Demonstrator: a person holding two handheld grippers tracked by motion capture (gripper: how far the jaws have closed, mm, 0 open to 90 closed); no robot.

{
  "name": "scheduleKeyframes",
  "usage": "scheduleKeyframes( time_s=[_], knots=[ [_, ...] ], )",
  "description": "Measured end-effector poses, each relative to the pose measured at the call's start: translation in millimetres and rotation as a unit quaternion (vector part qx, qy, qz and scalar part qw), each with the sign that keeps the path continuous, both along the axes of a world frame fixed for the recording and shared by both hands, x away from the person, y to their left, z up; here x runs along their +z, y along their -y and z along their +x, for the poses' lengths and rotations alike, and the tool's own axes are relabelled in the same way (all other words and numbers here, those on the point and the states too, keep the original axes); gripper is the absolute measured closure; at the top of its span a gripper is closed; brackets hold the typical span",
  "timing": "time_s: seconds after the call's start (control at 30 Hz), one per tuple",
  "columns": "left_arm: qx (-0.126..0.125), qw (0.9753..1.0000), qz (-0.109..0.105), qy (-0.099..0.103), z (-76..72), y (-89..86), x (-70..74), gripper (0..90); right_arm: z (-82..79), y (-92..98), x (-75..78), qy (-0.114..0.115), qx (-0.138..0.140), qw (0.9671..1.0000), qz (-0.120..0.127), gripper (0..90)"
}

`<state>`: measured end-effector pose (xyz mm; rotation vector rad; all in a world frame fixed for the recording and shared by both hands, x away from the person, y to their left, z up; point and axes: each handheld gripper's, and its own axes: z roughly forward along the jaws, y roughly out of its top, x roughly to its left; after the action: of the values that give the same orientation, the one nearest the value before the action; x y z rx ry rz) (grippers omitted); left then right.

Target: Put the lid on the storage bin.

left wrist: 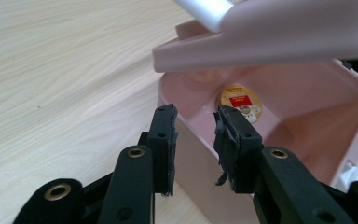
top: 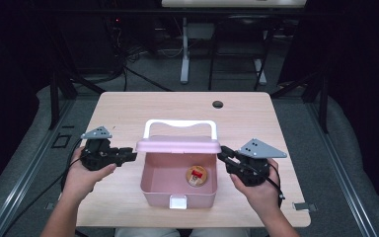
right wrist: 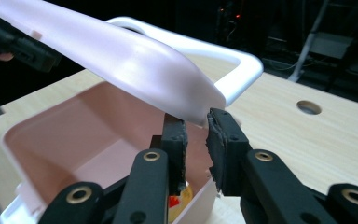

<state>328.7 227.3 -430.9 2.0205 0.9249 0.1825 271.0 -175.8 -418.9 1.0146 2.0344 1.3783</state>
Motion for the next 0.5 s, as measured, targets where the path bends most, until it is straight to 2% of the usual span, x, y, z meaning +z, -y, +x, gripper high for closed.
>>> scheduleKeyframes(
  time_s=[0.1,0.23,0.4,0.5],
  knots=[
    [-0.009,0.9999,-0.002,0.006,-4.8,3.2,1.7,67.3,-7.4,2.4,-5.6,0.006,0.007,0.9999,-0.007,75.1],
    [-0.01,0.9999,-0.009,0.01,-10.5,5.1,2.3,66.6,-14.3,8.0,-11.6,0.0,0.021,0.9998,-0.005,74.4],
    [-0.021,0.9996,0.009,0.013,-18.8,7.4,-0.8,66.6,-18.4,11.3,-23.7,-0.018,0.029,0.9994,-0.002,74.5],
    [-0.026,0.9996,0.005,0.01,-24.6,7.2,-3.2,66.5,-19.9,14.2,-28.7,-0.025,0.032,0.9992,0.004,74.2]
  ],
)
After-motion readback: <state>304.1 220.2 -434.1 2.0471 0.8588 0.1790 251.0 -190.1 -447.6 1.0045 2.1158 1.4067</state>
